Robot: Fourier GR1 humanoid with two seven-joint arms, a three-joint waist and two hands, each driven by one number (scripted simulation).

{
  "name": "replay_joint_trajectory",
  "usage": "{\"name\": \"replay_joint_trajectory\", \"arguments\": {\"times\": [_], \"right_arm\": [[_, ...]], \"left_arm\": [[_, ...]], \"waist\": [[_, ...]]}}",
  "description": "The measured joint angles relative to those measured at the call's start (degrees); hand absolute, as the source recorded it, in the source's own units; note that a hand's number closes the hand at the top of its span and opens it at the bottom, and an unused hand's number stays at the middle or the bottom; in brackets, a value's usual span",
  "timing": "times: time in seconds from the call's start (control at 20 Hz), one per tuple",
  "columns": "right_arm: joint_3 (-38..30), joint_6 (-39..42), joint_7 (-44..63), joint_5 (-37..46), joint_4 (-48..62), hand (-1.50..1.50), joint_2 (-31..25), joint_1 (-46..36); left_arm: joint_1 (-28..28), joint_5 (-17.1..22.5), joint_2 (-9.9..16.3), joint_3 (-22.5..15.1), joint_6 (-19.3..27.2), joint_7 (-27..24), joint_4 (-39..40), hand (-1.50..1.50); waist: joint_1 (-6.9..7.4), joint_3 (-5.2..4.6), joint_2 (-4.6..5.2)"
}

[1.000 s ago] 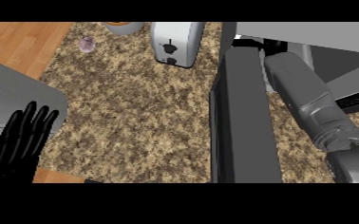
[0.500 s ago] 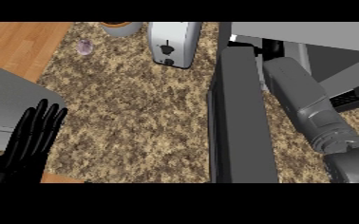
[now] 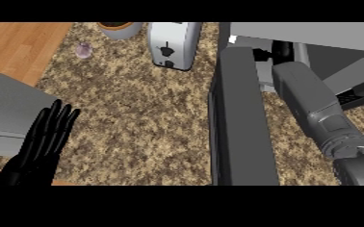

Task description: Pick up the milk, place it into the microwave and close the microwave

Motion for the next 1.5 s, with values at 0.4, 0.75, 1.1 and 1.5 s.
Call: {"name": "replay_joint_trajectory", "arguments": {"times": [0.4, 0.75, 1.1, 1.5], "right_arm": [[-1.01, 5.39, -3.45, -0.94, -0.65, -1.5, 0.01, 2.97], [-2.07, 8.86, -4.8, -1.87, -0.85, -1.5, 0.04, 4.83], [-3.18, 14.79, -8.43, -3.02, -1.63, -1.5, 1.96, 8.01], [-3.72, 22.0, -13.75, -3.8, -2.71, -1.5, 3.4, 14.5]], "left_arm": [[0.16, -1.86, -1.28, -2.2, 1.21, -0.69, 0.46, -1.5], [-1.11, -3.32, -1.44, -4.24, 2.1, -0.41, 1.94, -1.5], [-2.19, -3.62, -1.29, -6.64, 1.73, 0.69, 4.49, -1.5], [-5.05, -5.09, 0.09, -9.9, -1.22, 0.97, 8.92, 1.5]], "waist": [[-1.12, -0.02, -0.56], [-2.59, -0.07, -1.24], [-4.1, -0.12, -1.95], [-6.37, -0.23, -2.96]]}}
